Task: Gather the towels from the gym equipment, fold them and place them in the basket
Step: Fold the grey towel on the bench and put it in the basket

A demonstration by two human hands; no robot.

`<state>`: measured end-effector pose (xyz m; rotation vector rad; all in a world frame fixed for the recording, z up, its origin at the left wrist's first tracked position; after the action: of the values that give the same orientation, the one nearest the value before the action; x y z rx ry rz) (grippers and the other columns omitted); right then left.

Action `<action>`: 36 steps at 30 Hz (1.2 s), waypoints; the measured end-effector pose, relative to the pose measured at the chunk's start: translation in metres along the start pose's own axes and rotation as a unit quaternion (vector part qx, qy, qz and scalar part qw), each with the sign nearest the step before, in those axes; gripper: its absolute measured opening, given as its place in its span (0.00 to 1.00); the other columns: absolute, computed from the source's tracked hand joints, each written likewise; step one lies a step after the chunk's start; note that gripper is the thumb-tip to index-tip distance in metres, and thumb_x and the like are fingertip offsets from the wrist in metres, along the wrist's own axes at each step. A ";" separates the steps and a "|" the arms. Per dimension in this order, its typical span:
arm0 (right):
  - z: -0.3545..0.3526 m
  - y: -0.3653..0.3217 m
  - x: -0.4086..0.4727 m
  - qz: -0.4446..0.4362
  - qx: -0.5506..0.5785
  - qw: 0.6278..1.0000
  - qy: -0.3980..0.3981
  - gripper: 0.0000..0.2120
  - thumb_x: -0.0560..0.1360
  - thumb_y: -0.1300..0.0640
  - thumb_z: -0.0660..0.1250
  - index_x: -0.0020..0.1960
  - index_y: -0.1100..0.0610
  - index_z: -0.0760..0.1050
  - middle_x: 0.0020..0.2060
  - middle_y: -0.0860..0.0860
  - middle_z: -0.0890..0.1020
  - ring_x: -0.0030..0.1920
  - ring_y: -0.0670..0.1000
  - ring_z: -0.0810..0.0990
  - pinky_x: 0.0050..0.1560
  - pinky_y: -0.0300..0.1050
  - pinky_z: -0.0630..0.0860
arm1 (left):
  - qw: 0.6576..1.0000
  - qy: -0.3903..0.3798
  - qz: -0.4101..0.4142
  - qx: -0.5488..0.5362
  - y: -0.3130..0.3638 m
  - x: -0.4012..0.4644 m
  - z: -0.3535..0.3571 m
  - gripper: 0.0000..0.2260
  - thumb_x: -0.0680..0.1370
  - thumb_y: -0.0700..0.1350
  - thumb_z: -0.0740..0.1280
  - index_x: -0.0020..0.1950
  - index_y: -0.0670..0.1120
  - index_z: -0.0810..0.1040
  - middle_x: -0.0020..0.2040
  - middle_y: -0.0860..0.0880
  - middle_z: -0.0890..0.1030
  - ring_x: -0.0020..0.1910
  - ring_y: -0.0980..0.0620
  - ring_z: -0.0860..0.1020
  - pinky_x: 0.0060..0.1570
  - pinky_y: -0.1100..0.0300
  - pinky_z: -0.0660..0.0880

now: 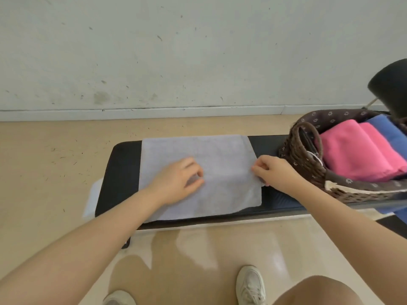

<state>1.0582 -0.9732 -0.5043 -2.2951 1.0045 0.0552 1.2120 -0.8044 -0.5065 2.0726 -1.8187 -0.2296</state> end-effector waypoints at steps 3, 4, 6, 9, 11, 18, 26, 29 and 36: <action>0.009 0.017 -0.031 -0.012 -0.004 0.999 -0.043 0.05 0.76 0.54 0.66 0.47 0.55 0.73 0.41 0.49 0.78 0.38 0.49 0.76 0.41 0.42 0.75 | 0.995 -0.057 0.032 0.081 0.025 -0.028 0.024 0.24 0.69 0.64 0.58 0.49 0.47 0.78 0.46 0.49 0.78 0.43 0.49 0.77 0.43 0.57 0.73; 0.010 0.021 -0.038 -0.017 0.003 0.999 -0.046 0.06 0.75 0.53 0.66 0.49 0.54 0.73 0.42 0.48 0.78 0.40 0.48 0.75 0.41 0.38 0.73 | 0.991 -0.063 0.032 0.112 0.028 -0.037 0.029 0.24 0.67 0.65 0.59 0.50 0.47 0.78 0.47 0.50 0.78 0.44 0.50 0.78 0.44 0.58 0.75; 0.013 0.024 -0.050 -0.025 0.003 0.997 -0.066 0.10 0.75 0.51 0.66 0.54 0.52 0.71 0.43 0.45 0.77 0.43 0.46 0.74 0.43 0.35 0.70 | 0.983 -0.058 0.032 0.170 0.033 -0.049 0.033 0.23 0.64 0.62 0.67 0.50 0.48 0.79 0.47 0.51 0.80 0.45 0.51 0.81 0.43 0.59 0.78; 0.020 0.025 -0.055 -0.033 -0.043 0.993 -0.103 0.13 0.76 0.47 0.64 0.59 0.48 0.72 0.46 0.44 0.75 0.54 0.48 0.69 0.56 0.44 0.69 | 0.978 -0.035 0.014 0.207 0.034 -0.061 0.032 0.23 0.57 0.54 0.79 0.47 0.46 0.81 0.46 0.50 0.82 0.43 0.50 0.82 0.37 0.60 0.79; 0.019 0.025 -0.055 -0.036 -0.034 0.995 -0.086 0.06 0.75 0.47 0.64 0.52 0.47 0.74 0.48 0.45 0.77 0.57 0.50 0.70 0.61 0.48 0.69 | 0.982 -0.017 -0.003 0.189 0.030 -0.067 0.027 0.19 0.58 0.50 0.80 0.44 0.44 0.81 0.44 0.49 0.82 0.39 0.49 0.82 0.32 0.61 0.79; 0.026 0.008 -0.069 -0.031 0.216 0.969 -0.114 0.13 0.78 0.66 0.58 0.59 0.55 0.70 0.41 0.47 0.78 0.45 0.45 0.76 0.55 0.37 0.68 | 0.989 0.051 -0.122 0.069 0.022 -0.078 0.003 0.07 0.79 0.41 0.59 0.51 0.42 0.76 0.44 0.47 0.79 0.42 0.47 0.78 0.38 0.57 0.73; 0.030 0.025 -0.073 0.053 0.087 0.992 -0.075 0.17 0.81 0.47 0.52 0.44 0.55 0.74 0.35 0.49 0.83 0.50 0.54 0.77 0.55 0.46 0.70 | 0.967 0.069 -0.228 0.085 0.010 -0.093 0.000 0.16 0.78 0.48 0.62 0.65 0.46 0.70 0.62 0.48 0.75 0.61 0.48 0.72 0.60 0.55 0.67; 0.033 0.015 -0.071 0.104 0.069 0.992 0.005 0.23 0.78 0.45 0.57 0.37 0.61 0.75 0.31 0.54 0.78 0.36 0.53 0.75 0.38 0.44 0.70 | 0.943 0.105 -0.305 0.081 -0.003 -0.111 0.002 0.16 0.76 0.50 0.64 0.62 0.45 0.72 0.60 0.46 0.74 0.61 0.45 0.70 0.60 0.52 0.65; 0.065 0.005 -0.066 0.193 0.167 0.967 0.019 0.13 0.69 0.56 0.68 0.31 0.60 0.67 0.27 0.53 0.74 0.32 0.55 0.75 0.37 0.45 0.76 | 0.944 0.107 -0.300 0.087 -0.008 -0.124 0.001 0.13 0.73 0.49 0.68 0.54 0.43 0.78 0.54 0.46 0.76 0.55 0.43 0.72 0.49 0.52 0.70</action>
<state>1.0212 -0.8972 -0.5410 -1.7804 1.3583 0.0010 1.2004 -0.6817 -0.5256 2.6151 -1.0755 0.0043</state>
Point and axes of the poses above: each hand's wrist, its own x-axis towards the middle knuckle, its own z-axis out of the palm, y = z × x, the point moved 6 cm from there along x, towards the middle knuckle
